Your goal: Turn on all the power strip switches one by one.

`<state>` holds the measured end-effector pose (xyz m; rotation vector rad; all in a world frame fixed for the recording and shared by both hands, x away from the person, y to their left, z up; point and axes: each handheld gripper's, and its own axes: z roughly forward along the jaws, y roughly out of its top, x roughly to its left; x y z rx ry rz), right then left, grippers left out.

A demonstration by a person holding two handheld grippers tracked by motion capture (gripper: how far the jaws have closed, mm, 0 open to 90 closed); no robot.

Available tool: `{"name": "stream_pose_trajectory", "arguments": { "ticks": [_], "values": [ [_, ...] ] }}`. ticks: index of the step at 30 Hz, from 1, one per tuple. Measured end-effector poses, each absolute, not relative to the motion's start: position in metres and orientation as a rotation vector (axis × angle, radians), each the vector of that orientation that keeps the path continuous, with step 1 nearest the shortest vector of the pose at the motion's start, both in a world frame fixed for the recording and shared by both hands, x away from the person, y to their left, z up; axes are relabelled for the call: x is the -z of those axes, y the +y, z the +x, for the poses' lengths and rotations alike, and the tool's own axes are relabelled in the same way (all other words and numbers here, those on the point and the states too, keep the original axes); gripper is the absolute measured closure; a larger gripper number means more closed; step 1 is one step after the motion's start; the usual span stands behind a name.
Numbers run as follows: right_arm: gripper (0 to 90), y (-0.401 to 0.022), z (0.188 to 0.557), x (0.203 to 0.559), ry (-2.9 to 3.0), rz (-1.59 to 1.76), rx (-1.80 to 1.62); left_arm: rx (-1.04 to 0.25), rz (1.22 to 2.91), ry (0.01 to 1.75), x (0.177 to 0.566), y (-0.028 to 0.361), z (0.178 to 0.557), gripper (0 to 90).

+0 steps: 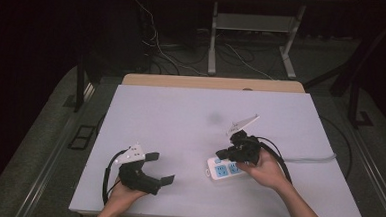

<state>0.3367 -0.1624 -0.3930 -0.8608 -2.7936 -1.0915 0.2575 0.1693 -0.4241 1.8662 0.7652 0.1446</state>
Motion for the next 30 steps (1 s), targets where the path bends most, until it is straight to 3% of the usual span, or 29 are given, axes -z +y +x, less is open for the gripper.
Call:
{"name": "stream_pose_trajectory", "arguments": {
  "ticks": [30],
  "values": [
    [90.0,-0.154,0.344,0.413,-2.782,-0.831,1.033,-0.14,1.868,0.762,0.424,0.169,0.257,0.0]
  ]
}}
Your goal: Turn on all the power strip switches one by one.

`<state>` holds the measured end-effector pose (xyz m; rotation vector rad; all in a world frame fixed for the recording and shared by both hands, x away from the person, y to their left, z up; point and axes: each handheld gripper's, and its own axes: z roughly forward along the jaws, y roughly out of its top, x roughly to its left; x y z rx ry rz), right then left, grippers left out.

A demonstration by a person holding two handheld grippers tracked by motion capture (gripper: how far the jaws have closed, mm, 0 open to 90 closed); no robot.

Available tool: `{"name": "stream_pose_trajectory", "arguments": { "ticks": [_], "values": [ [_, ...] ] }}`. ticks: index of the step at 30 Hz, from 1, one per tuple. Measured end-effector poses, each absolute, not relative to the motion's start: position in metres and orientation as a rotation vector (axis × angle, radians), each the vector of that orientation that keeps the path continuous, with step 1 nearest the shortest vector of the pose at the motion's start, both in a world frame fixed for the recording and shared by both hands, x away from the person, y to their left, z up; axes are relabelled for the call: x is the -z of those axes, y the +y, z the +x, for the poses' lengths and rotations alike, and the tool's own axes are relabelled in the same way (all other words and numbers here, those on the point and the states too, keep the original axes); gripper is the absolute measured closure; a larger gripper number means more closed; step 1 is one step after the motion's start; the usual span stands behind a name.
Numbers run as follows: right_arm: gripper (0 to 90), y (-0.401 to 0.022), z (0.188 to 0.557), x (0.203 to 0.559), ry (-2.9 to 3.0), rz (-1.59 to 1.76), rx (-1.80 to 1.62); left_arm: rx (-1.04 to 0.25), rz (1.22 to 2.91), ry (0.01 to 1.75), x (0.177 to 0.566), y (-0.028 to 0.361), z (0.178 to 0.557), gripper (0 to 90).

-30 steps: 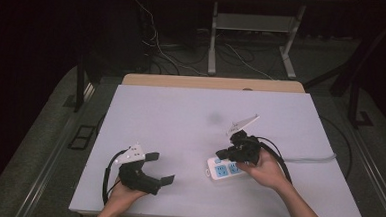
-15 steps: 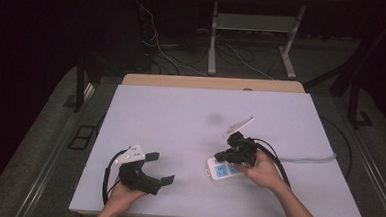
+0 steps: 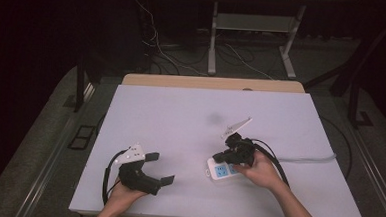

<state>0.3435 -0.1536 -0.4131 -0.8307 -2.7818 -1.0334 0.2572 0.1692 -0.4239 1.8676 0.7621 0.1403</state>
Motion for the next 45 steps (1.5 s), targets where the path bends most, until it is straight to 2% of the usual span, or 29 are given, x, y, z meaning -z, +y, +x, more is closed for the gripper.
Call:
{"name": "stream_pose_trajectory", "arguments": {
  "ticks": [29,36,45],
  "values": [
    [90.0,-0.16,0.344,0.424,-2.733,-0.802,1.144,-0.136,1.857,0.774,0.424,0.17,0.256,0.0],
    [90.0,-0.162,0.343,0.42,-2.773,-0.808,1.152,-0.128,1.864,0.768,0.425,0.168,0.257,0.0],
    [90.0,-0.185,0.345,0.404,-2.726,-0.87,1.224,-0.123,1.85,0.758,0.424,0.167,0.257,0.0]
  ]
}}
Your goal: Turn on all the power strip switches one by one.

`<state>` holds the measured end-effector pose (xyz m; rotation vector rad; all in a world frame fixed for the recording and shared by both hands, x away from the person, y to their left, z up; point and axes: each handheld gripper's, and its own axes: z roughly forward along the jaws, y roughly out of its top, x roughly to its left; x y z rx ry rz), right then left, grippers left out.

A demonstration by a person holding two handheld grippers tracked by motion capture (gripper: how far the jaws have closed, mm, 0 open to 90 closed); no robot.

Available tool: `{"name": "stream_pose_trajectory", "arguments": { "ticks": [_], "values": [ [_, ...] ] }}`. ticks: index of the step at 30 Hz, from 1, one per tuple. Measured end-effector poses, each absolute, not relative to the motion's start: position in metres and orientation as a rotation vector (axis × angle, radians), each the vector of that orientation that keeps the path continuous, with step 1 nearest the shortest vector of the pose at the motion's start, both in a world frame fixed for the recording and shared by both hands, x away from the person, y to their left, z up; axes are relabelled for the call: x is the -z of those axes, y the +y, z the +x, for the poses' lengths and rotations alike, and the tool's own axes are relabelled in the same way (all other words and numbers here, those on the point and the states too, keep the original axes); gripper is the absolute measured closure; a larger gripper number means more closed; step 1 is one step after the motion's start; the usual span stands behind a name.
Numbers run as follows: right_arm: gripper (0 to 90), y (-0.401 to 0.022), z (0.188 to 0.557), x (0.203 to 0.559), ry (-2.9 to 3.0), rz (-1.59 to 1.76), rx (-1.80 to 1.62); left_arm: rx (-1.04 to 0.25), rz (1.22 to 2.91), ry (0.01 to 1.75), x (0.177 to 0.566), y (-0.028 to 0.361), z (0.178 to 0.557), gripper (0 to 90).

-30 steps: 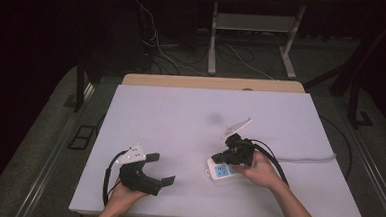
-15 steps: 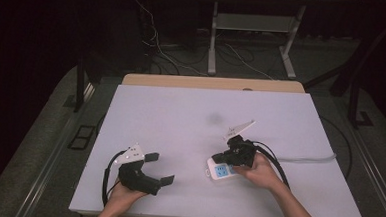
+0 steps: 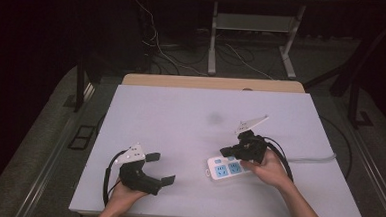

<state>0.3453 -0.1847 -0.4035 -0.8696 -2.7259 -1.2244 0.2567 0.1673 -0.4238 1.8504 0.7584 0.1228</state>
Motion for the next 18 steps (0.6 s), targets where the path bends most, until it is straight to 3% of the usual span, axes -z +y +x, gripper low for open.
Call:
{"name": "stream_pose_trajectory", "arguments": {
  "ticks": [18],
  "values": [
    [90.0,-0.208,0.346,0.379,-2.767,-0.888,1.165,-0.125,1.839,0.728,0.422,0.162,0.254,0.0]
  ]
}}
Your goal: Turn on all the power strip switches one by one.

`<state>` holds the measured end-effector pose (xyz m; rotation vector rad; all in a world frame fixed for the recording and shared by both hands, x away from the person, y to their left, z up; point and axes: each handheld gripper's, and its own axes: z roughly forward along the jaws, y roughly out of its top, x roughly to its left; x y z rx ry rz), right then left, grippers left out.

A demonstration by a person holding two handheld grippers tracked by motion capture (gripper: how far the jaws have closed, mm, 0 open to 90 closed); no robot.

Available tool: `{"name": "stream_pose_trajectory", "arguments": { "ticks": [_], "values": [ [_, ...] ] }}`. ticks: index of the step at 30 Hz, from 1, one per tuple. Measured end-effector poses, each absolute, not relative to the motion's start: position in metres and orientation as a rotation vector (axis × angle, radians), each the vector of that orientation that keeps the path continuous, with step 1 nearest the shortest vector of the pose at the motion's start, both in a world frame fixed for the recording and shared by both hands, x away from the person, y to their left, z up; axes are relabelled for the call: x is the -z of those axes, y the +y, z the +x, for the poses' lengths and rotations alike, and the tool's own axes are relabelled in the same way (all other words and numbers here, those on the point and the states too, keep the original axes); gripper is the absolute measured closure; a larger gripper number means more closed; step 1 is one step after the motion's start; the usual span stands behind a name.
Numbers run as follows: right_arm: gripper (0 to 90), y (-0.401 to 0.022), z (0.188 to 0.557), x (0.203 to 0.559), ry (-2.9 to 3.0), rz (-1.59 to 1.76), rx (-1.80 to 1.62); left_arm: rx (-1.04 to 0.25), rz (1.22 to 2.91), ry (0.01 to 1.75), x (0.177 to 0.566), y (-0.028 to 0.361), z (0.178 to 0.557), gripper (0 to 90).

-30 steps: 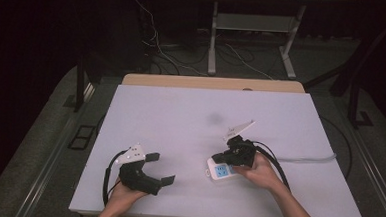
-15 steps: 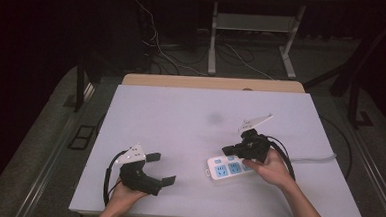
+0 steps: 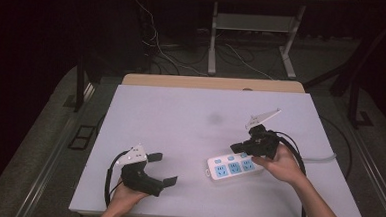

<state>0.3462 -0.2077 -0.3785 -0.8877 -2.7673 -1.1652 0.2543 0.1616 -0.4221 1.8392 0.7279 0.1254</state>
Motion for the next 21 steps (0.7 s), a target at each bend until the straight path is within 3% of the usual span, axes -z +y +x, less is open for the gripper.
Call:
{"name": "stream_pose_trajectory", "arguments": {
  "ticks": [21],
  "values": [
    [90.0,-0.206,0.362,0.389,-2.785,-0.842,1.046,-0.127,1.853,0.73,0.425,0.159,0.257,0.0]
  ]
}}
